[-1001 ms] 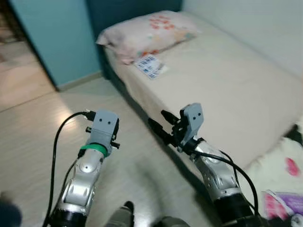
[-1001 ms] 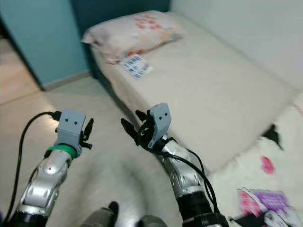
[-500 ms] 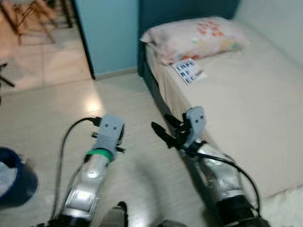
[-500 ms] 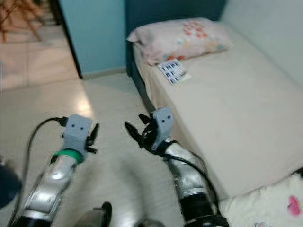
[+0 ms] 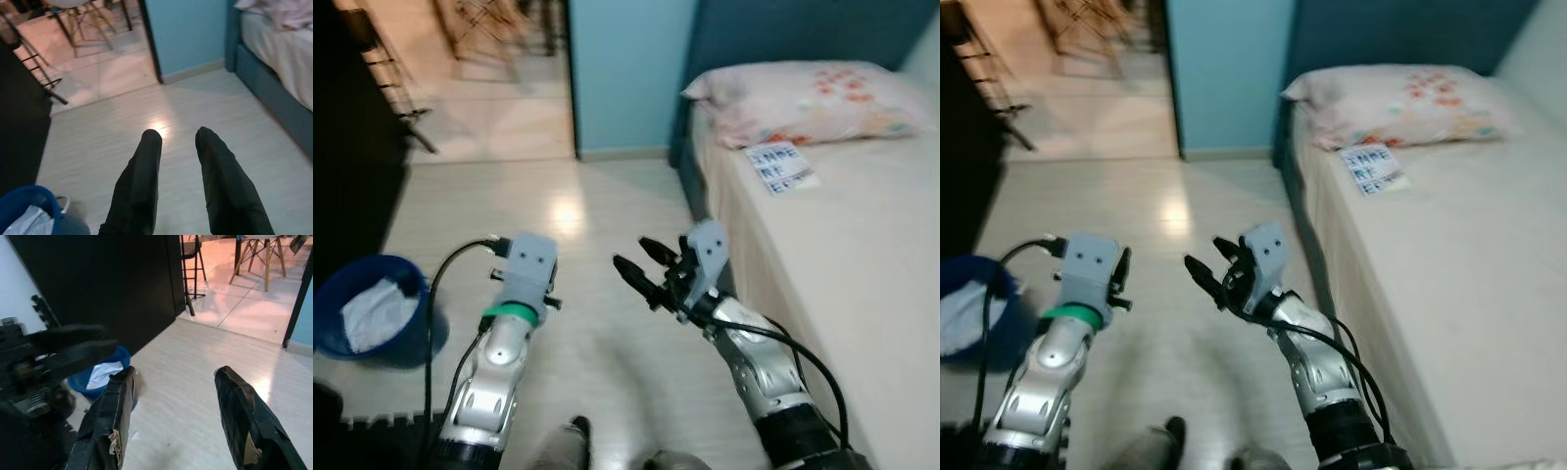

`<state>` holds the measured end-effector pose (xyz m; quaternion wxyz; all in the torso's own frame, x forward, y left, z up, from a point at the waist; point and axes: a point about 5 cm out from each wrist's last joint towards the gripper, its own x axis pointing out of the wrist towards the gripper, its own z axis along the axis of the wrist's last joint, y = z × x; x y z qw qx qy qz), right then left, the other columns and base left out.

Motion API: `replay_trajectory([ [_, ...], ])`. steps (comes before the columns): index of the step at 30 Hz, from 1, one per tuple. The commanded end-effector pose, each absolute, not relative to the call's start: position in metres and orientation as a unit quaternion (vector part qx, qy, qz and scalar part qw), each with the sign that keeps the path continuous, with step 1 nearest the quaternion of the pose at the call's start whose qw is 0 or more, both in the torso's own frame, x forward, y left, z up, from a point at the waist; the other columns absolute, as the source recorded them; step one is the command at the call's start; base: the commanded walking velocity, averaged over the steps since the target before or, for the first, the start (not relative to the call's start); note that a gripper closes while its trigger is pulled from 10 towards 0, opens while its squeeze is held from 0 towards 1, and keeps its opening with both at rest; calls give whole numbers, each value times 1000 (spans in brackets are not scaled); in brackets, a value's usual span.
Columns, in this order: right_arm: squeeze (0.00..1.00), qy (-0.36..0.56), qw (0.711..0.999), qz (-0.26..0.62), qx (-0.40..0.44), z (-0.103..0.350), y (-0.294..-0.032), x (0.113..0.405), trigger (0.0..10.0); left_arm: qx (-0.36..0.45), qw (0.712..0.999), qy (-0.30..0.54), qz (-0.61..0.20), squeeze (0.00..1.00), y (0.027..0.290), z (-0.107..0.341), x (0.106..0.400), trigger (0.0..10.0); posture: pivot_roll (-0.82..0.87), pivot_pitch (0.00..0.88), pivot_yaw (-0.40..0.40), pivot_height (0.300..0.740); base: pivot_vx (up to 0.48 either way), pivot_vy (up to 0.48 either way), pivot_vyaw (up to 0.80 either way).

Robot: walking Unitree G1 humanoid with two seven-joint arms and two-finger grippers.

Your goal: Clean up the room

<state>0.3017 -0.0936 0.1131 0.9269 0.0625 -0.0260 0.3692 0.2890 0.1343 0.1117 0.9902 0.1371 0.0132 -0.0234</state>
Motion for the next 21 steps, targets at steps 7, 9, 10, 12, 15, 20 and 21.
replay_trajectory([
  [7,0,-13,926,364,96,109,-93,302,10000,159,987,28,-4,0,144,104,291,10000,31,35,-19,740,480,0,0],
  [9,0,1,932,347,106,101,-98,303,10000,164,986,32,-3,0,145,102,292,10000,33,34,-20,740,480,0,0],
  [10,0,18,938,329,108,92,-105,304,10000,173,984,37,-4,0,146,98,291,10000,33,33,-20,740,480,0,0],
  [12,0,52,946,301,104,75,-116,304,10000,186,981,48,-6,0,148,90,290,10000,32,31,-18,740,480,0,0],
  [15,0,97,952,273,96,53,-127,299,10000,198,978,63,-8,0,151,80,288,10000,33,29,-16,740,480,0,0],
  [20,0,149,954,244,92,30,-138,290,10000,211,974,83,-8,0,156,67,284,10000,37,24,-14,740,480,0,0],
  [21,0,161,954,238,83,24,-140,287,10000,215,972,92,-6,0,159,62,282,10000,38,20,-14,740,480,0,0],
])
